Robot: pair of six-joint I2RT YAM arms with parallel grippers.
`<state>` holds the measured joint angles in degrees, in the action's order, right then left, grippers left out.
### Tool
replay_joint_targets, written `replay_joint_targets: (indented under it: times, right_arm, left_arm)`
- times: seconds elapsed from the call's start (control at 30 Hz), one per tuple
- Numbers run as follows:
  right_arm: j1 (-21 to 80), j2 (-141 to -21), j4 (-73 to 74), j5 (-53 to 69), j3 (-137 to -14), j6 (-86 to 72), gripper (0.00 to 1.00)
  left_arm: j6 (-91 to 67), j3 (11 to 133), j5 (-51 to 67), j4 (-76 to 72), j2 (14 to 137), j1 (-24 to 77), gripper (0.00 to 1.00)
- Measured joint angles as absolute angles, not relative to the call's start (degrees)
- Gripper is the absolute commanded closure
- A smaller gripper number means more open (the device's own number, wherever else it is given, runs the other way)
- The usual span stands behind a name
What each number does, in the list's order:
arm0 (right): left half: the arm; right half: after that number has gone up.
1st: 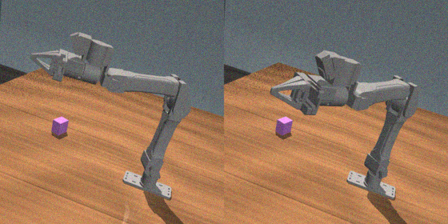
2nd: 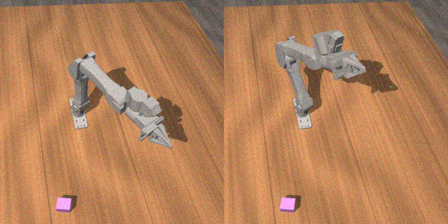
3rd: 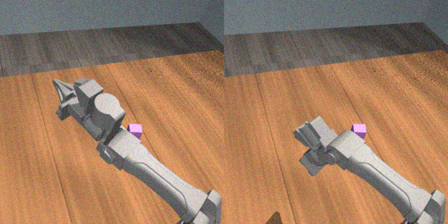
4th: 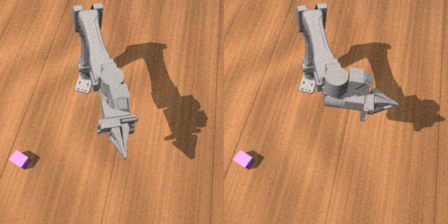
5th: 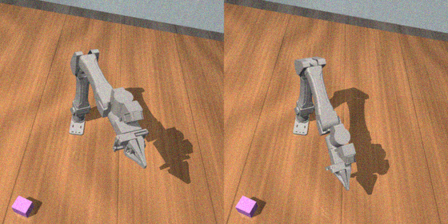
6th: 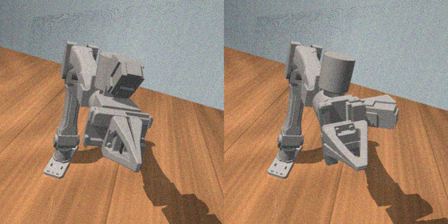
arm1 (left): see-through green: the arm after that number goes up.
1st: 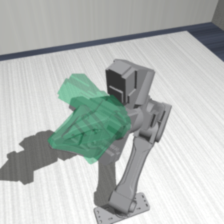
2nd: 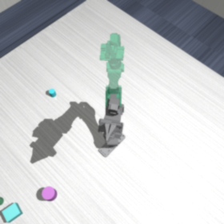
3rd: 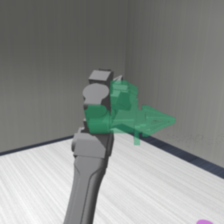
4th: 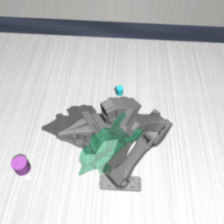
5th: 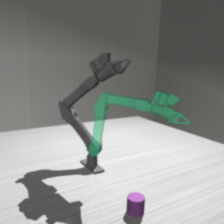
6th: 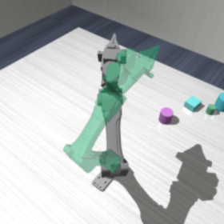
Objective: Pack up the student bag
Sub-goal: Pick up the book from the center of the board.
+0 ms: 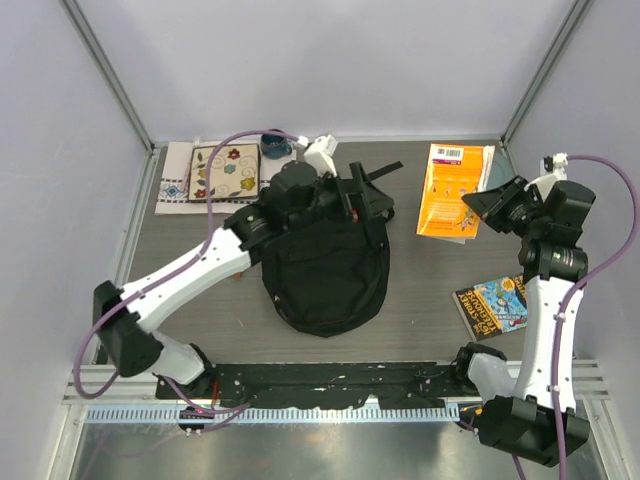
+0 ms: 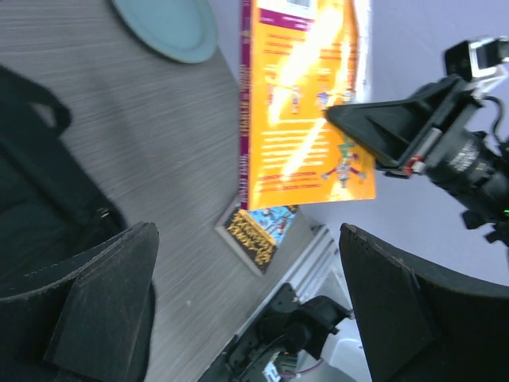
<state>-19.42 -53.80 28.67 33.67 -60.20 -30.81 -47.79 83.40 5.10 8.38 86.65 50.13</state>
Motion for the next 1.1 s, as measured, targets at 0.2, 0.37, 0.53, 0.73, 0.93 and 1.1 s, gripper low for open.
replay_joint_targets:
  times: [0.2,0.37,0.53,0.73,0.93,1.1]
  right_arm:
    - [-16.69,-49.84,28.8,37.34,-57.69,-32.58,1.0]
    - [-14.96,-47.92,28.84,39.66,-55.64,-33.82,1.0]
    - [-14.17,-46.24,28.93,41.45,-55.33,-34.28,1.0]
    - [-12.38,-44.4,28.71,43.62,-55.0,-35.55,1.0]
    - [-10.09,-40.27,27.44,45.71,-51.35,-39.0,1.0]
    - [-9.28,-37.69,25.8,47.72,-48.07,-42.74,1.0]
  left_arm:
    - [-44.99,73.19,-4.03,12.73,75.59,50.13,0.01]
    - [-44.12,60.14,-12.43,10.83,60.18,50.13,0.0]
    - [-45.01,45.84,-17.5,4.29,45.78,49.87,0.14]
    - [-44.21,48.73,-17.87,8.47,47.94,49.8,0.0]
    - [-45.12,51.11,-9.39,7.22,57.3,49.8,0.0]
    - [-47.72,47.68,-3.7,-1.78,58.28,49.8,0.01]
